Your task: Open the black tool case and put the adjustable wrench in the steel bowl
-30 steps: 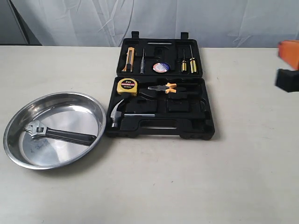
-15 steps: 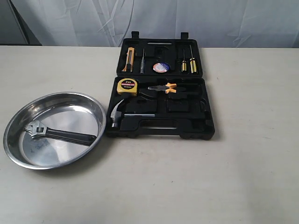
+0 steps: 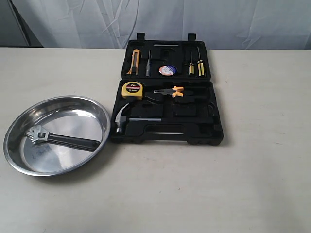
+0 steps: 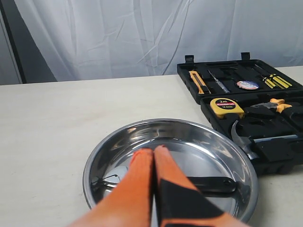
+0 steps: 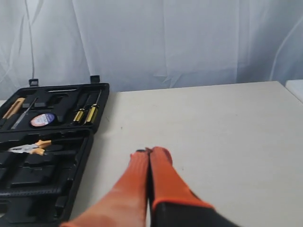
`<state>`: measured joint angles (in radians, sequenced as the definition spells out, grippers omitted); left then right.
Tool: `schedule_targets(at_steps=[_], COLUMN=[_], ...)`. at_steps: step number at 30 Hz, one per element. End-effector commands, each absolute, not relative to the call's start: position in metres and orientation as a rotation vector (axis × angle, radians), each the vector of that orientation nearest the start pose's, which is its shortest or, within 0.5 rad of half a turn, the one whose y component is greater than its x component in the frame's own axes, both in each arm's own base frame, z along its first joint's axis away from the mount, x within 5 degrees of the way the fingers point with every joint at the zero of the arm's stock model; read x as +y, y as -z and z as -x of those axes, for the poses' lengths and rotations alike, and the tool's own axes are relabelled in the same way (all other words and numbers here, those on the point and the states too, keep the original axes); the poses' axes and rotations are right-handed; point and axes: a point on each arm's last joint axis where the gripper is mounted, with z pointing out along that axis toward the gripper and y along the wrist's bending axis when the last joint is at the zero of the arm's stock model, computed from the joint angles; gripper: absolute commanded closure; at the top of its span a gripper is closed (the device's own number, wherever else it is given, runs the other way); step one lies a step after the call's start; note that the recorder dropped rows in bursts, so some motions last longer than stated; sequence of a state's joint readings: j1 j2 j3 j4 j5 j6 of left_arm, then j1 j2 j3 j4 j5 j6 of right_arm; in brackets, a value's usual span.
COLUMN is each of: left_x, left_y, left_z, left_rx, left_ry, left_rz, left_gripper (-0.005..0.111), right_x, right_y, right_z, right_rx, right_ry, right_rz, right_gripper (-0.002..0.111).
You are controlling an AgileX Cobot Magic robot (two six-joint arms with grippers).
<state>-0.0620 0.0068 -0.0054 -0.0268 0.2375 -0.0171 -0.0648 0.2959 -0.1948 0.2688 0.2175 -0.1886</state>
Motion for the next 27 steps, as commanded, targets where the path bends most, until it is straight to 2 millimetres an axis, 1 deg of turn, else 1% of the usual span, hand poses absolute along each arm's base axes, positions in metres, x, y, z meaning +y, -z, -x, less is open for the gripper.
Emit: schedule_targets(at_steps=[1, 4, 8, 16, 22, 25, 27], left_x=[-0.004, -0.004, -0.004, -0.004, -0.004, -0.004, -0.004], left_y=[-0.192, -0.192, -0.192, -0.192, -0.192, -0.192, -0.192], left_z=[-0.055, -0.055, -0.055, -0.055, -0.055, -0.055, -0.055], left_rx=[1.722, 1.722, 1.722, 1.722, 1.722, 1.722, 1.722], left_ry=[0.08, 0.08, 0.08, 0.08, 0.08, 0.08, 0.08], left_rz=[-0.024, -0.024, -0.024, -0.024, -0.024, -0.024, -0.024], left_gripper=[0.107, 0.107, 0.107, 0.107, 0.107, 0.107, 0.107], right_x=[-0.004, -0.004, -0.004, -0.004, -0.004, -0.004, -0.004], right_y=[-0.219, -0.205, -0.197, -0.191, -0.189, -0.18, -0.18], right_z=[-0.074, -0.07, -0.067, -0.066, -0.065, -0.065, -0.065], right_rx=[1.817, 1.828, 1.838, 1.877, 1.897, 1.906, 1.902], right_ry=[-0.049, -0.056, -0.058, -0.001, 0.002, 0.006, 0.002], right_rz=[-0.175, -0.192, -0.194, -0.123, -0.12, -0.121, -0.129], right_gripper=[0.109, 0.109, 0.109, 0.109, 0.109, 0.109, 0.109])
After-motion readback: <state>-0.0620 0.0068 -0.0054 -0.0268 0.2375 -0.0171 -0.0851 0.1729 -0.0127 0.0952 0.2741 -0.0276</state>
